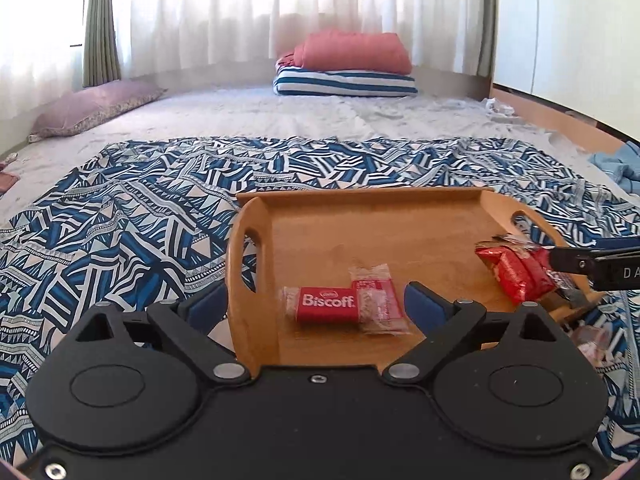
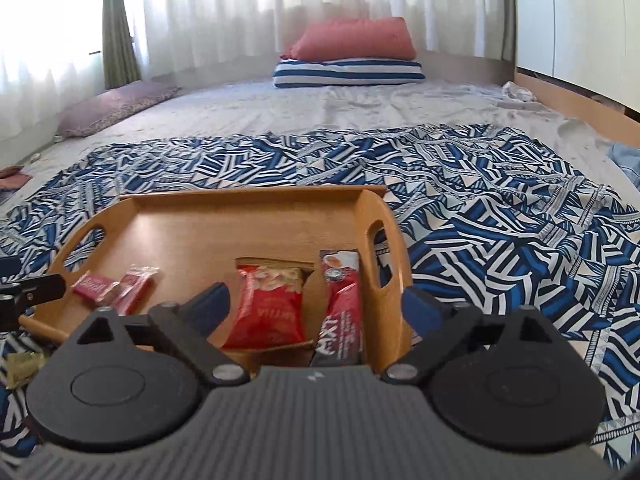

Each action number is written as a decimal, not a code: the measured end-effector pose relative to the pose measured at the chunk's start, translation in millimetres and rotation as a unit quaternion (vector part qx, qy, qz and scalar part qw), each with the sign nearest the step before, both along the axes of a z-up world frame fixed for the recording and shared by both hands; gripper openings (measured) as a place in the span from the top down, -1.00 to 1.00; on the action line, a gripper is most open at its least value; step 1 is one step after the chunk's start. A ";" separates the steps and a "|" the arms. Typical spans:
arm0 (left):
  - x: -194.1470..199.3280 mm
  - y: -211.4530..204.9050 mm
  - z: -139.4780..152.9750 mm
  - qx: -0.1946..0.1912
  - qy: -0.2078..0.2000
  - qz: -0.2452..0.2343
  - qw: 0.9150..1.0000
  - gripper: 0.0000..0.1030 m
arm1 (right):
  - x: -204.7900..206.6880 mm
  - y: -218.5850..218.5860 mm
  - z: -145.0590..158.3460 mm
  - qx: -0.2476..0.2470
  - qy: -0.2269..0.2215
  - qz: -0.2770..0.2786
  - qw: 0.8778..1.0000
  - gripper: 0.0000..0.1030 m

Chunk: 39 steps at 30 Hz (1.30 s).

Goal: Organize snacks
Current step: 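Open both grippers to drop the Biscoff pack and MXT bar onto the tray, then withdraw both open grippers from the tray back to the snack pile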

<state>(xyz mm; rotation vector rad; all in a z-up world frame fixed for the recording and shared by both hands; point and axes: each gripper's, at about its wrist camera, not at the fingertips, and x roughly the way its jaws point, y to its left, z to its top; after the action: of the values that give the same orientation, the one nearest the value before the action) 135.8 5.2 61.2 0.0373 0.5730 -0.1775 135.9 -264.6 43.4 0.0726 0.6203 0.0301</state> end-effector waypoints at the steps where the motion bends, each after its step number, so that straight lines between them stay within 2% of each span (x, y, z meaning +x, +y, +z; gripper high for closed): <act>1: -3.9 -0.5 0.5 0.000 -0.001 -0.003 1.000 -0.84 | -3.4 1.1 0.4 0.002 -0.002 0.002 1.000 -1.00; 9: -35.7 -6.8 -1.5 0.004 -0.017 -0.024 1.000 -0.85 | -27.3 8.8 -2.9 -0.001 -0.004 0.020 1.000 -1.00; 25: -77.1 -12.3 -26.2 -0.017 0.018 -0.046 0.999 -0.85 | -70.7 21.7 -19.8 -0.067 -0.002 0.048 0.997 -1.00; 33: -84.4 -13.6 -34.6 -0.023 0.038 -0.052 0.998 -0.85 | -85.5 16.3 -26.5 -0.078 0.003 0.049 0.996 -1.00; 36: -86.0 -13.2 -36.1 -0.033 0.044 -0.054 0.997 -0.75 | -88.3 17.4 -30.1 -0.094 0.007 0.052 0.994 -1.00; 39: -85.8 -15.2 -37.4 -0.034 0.051 -0.056 0.996 -0.55 | -86.3 20.9 -36.5 -0.128 0.018 0.049 0.990 -1.00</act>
<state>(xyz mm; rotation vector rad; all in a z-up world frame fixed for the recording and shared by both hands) 50.0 -10.0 23.7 -0.0059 0.6676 -0.3101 49.6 -243.6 6.9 -0.2063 0.6585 0.0441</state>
